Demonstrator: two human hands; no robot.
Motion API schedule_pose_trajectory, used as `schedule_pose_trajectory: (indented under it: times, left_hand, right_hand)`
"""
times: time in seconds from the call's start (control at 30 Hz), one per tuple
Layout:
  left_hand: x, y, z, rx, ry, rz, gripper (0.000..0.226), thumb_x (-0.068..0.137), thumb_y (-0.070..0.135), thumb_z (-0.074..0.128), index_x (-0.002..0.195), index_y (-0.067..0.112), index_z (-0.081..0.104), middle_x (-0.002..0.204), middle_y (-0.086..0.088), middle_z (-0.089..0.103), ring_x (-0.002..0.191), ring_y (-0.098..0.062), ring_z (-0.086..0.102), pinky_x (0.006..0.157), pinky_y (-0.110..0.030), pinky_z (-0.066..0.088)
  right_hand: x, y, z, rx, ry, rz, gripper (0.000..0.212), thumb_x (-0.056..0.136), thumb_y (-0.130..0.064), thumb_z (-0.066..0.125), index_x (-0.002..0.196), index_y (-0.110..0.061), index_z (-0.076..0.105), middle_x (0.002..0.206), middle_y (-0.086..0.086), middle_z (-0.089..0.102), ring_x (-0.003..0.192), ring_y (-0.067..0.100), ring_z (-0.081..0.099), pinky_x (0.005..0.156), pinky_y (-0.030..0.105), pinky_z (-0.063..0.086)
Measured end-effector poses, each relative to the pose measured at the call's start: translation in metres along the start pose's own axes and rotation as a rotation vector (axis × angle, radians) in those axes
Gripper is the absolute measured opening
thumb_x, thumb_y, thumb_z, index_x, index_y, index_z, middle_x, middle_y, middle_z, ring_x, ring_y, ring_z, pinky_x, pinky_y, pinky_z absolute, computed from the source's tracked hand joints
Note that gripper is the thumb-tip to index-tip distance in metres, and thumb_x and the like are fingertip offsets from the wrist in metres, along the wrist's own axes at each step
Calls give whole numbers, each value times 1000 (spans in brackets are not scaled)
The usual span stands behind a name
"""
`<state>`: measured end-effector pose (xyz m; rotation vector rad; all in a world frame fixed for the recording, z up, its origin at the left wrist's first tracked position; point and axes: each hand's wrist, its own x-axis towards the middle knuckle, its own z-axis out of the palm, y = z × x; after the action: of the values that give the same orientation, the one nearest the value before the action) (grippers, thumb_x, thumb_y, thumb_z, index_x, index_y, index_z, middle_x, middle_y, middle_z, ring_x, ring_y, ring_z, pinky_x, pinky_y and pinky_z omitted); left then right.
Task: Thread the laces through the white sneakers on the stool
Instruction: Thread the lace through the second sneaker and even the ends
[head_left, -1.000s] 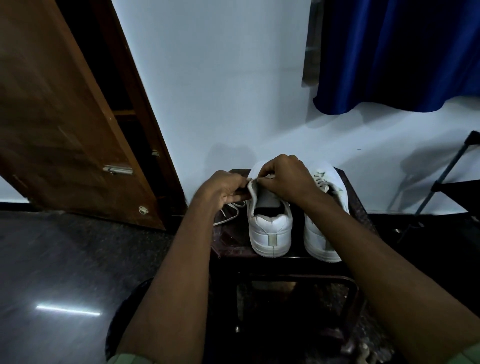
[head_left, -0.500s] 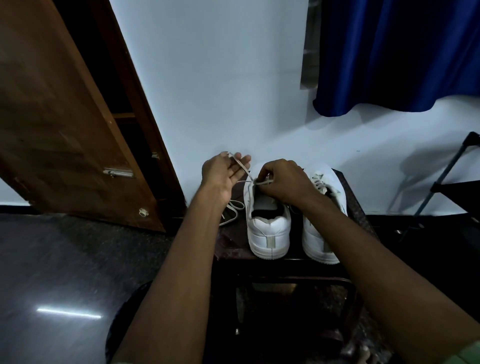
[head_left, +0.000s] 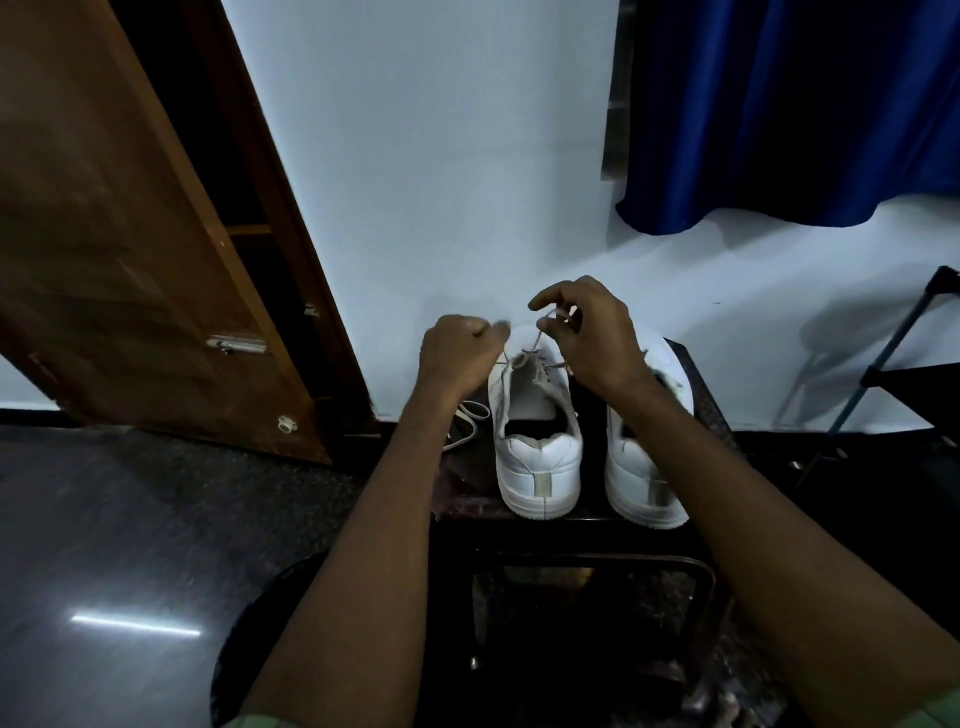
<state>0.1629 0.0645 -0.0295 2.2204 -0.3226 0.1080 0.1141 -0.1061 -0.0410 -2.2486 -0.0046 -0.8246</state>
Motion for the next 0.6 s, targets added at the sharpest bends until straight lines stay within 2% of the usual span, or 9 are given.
schedule_pose_trajectory:
  times: [0.1,0.17,0.2,0.27,0.33,0.4,0.5,0.57,0.6]
  left_hand:
    - [-3,13,-5,-620,136,-62,44,102,37,61,72,6,64,69,0,58,67,-11,56,73,-29,47]
    - [-2,14,-5,-902,114,-147,43,106,36,57,68,16,53,62,1,49,54,-13,51,68,-31,50]
    - [0,11,-5,-897,120,-155,44,106,37,57,68,19,45,59,1,41,50,-15,42,62,-33,46]
    - [6,0,-3,-474,165,-73,41,102,43,58,71,20,45,64,2,44,58,-18,41,63,-33,38]
    - [7,-7,0,-48,157,-29,30,98,48,60,93,18,61,85,2,61,79,-20,55,75,-30,41]
    - [5,-9,6,112,49,-54,38,97,53,60,109,18,66,102,-1,67,95,-24,62,83,-32,48]
    - [1,-9,10,391,-19,-48,47,93,59,57,97,15,74,103,-8,73,102,-33,68,87,-38,55]
    - [4,-7,7,350,21,-12,50,91,57,60,69,13,64,78,-4,69,82,-28,66,72,-34,50]
    - [4,-4,5,250,62,43,55,92,52,62,57,11,52,61,-1,58,68,-23,59,65,-32,43]
  right_hand:
    - [-1,2,2,-44,-116,-12,28,87,-2,77,103,-26,75,93,-6,59,77,9,56,83,38,54]
    - [-1,4,4,-95,-154,4,32,83,-1,77,100,-28,75,91,-10,58,78,11,57,86,44,53]
    - [-1,5,5,-116,-143,14,31,82,-2,75,98,-29,74,91,-12,59,79,11,57,88,46,53]
    - [-1,5,4,-146,-67,31,23,84,-6,72,95,-27,75,92,-10,62,84,9,58,88,44,52]
    - [-1,3,0,-161,43,77,7,87,-17,72,90,-22,76,91,-6,65,86,12,60,78,35,49]
    - [-1,3,-2,-195,124,178,21,89,-42,73,81,-22,74,82,-4,67,81,18,63,68,30,42]
    - [0,4,-2,-220,158,322,54,85,-70,62,69,-18,67,65,-2,69,70,24,64,67,32,49]
    - [0,3,-1,-163,149,327,58,85,-71,63,65,-16,67,58,-1,65,63,22,63,63,30,47]
    - [-1,1,0,-125,126,292,54,87,-65,67,66,-16,69,55,-3,62,59,15,60,60,28,43]
